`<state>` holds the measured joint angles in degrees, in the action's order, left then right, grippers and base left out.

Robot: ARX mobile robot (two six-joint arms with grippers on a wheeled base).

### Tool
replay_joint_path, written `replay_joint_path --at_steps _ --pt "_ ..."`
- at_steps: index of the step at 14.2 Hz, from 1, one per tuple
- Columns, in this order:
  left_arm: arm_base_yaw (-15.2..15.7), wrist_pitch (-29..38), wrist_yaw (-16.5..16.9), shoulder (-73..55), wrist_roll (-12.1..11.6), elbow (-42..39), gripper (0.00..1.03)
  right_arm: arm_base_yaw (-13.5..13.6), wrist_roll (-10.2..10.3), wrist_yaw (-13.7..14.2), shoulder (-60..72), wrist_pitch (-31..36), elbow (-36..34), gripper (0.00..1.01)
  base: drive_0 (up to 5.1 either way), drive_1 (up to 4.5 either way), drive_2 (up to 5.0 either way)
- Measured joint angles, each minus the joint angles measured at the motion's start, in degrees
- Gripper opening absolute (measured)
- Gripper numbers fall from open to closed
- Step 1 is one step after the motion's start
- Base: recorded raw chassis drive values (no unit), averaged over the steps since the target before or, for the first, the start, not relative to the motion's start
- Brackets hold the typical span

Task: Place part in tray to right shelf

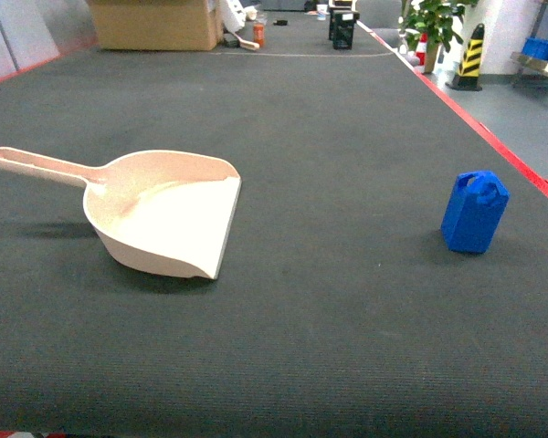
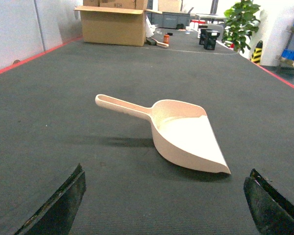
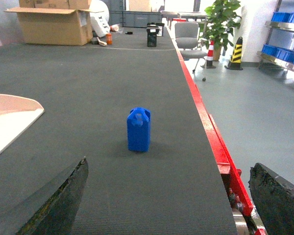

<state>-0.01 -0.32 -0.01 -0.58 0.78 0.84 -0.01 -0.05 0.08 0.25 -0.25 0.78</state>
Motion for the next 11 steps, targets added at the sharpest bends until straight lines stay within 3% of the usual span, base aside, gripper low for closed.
replay_joint_path --at_steps 11 --pt "0.0 0.02 0.0 0.0 0.0 0.0 0.98 0.0 0.0 0.0 0.0 0.0 0.0 0.98 0.0 0.0 0.0"
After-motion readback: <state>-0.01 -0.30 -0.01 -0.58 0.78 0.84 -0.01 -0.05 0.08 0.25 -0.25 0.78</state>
